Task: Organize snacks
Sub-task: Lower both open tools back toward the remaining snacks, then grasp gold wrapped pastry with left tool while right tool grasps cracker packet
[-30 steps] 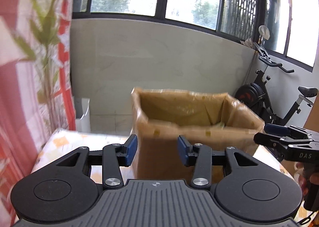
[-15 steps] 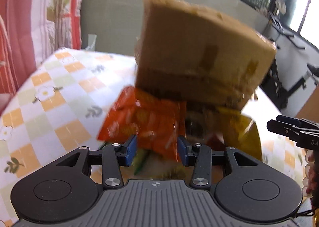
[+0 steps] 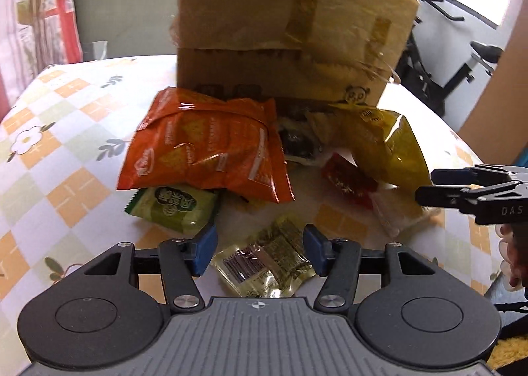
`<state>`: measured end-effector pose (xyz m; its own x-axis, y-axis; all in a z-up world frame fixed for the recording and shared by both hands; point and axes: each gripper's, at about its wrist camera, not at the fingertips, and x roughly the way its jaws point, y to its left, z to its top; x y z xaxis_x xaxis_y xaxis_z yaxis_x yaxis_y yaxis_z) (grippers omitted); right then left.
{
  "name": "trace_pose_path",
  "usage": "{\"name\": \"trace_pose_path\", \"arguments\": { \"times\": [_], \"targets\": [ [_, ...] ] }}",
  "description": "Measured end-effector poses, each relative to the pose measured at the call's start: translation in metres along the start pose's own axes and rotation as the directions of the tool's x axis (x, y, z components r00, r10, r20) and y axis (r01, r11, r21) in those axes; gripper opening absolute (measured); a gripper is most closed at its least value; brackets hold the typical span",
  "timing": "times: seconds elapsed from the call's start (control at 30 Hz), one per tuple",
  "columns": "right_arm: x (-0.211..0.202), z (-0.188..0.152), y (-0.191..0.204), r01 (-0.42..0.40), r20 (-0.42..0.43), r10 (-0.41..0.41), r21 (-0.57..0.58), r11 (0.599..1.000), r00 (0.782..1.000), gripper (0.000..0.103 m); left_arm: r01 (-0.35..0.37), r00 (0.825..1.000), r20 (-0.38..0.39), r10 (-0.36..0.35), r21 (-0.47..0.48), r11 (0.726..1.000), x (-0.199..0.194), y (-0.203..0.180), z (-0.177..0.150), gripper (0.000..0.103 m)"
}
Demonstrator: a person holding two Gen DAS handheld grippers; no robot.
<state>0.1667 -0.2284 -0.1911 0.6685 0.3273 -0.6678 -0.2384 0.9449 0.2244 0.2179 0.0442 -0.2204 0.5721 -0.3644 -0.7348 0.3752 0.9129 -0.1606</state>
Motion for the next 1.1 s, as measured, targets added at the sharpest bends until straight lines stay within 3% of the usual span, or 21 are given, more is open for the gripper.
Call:
{"name": "trace_pose_path", "arguments": {
  "times": [0.1, 0.23, 0.33, 0.63, 0.8, 1.0, 1.1],
  "targets": [
    [0.004, -0.003, 0.004, -0.002, -0.025, 0.002, -0.014, 1.000, 1.000, 0.078, 0.015, 1.000, -0.013, -0.015, 0.016, 1.000, 0.009, -0.010, -0.001, 0.060],
    [0.004, -0.004, 0.006, 0.004, -0.032, -0.005, -0.021, 1.000, 0.999, 0.078, 0.030, 0.999, -0.042, -0.026, 0.083, 0.996, 0.020, -0.018, -0.003, 0.072],
    [0.005, -0.006, 0.002, 0.015, -0.037, -0.015, 0.002, 1.000, 0.999, 0.078, 0.016, 0.999, -0.051, -0.011, 0.100, 0.995, 0.026, -0.016, -0.003, 0.072],
    [0.006, -0.008, -0.002, 0.021, -0.046, -0.020, 0.026, 0.999, 0.999, 0.078, -0.008, 0.999, -0.036, 0.008, -0.003, 1.000, 0.026, -0.007, -0.009, 0.072],
    [0.006, -0.008, -0.004, 0.020, -0.043, -0.019, 0.030, 0.999, 0.999, 0.078, 0.017, 0.999, -0.044, -0.018, -0.024, 1.000, 0.015, -0.004, -0.018, 0.072],
    [0.007, -0.009, -0.004, 0.011, -0.037, -0.010, 0.030, 0.999, 0.999, 0.078, 0.029, 0.997, -0.069, -0.028, 0.016, 0.999, 0.011, -0.013, -0.023, 0.073],
    [0.006, -0.010, -0.005, 0.009, -0.033, -0.008, 0.035, 0.999, 0.999, 0.078, -0.006, 0.996, -0.091, 0.017, 0.114, 0.993, 0.014, -0.027, -0.024, 0.075]
  ]
}}
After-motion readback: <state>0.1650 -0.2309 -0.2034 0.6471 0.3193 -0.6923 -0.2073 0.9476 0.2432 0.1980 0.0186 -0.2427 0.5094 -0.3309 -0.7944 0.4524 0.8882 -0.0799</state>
